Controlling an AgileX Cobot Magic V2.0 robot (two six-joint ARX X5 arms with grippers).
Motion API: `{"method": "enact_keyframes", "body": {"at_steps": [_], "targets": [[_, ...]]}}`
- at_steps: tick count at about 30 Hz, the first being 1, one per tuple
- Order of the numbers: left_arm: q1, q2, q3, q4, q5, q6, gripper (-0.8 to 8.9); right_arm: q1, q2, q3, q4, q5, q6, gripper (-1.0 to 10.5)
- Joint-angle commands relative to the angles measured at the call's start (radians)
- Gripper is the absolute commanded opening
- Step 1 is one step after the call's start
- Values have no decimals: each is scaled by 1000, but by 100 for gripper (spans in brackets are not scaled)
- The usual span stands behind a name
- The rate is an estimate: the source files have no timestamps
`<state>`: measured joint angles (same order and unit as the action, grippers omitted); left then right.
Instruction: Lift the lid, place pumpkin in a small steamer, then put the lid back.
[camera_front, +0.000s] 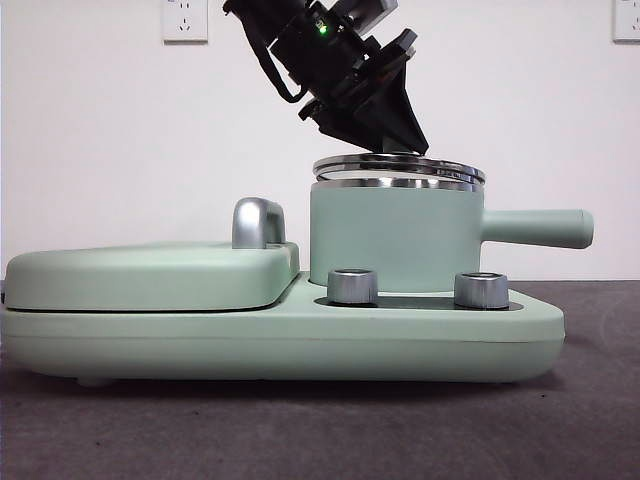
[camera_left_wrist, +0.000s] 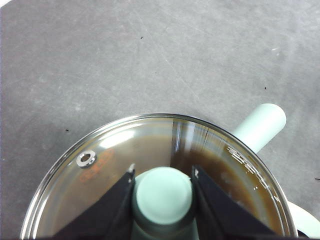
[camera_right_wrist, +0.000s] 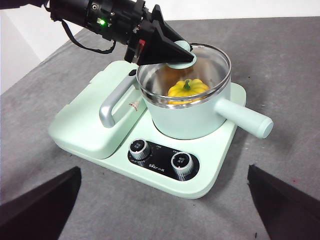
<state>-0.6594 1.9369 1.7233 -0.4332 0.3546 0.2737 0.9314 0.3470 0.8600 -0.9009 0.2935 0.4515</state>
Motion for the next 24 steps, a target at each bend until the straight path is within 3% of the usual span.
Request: {"method": "enact_keyframes", "body": {"at_steps": [1, 14, 24], "targets": [[-12, 28, 31, 10, 13, 26, 18, 11, 2, 5, 9, 6, 14, 577], [-12, 75, 31, -5, 51, 36, 17, 11, 2, 5, 9, 2, 13, 577], [-11, 87, 31, -126, 50, 58, 18, 11, 2, 5, 10, -1, 13, 577]]}}
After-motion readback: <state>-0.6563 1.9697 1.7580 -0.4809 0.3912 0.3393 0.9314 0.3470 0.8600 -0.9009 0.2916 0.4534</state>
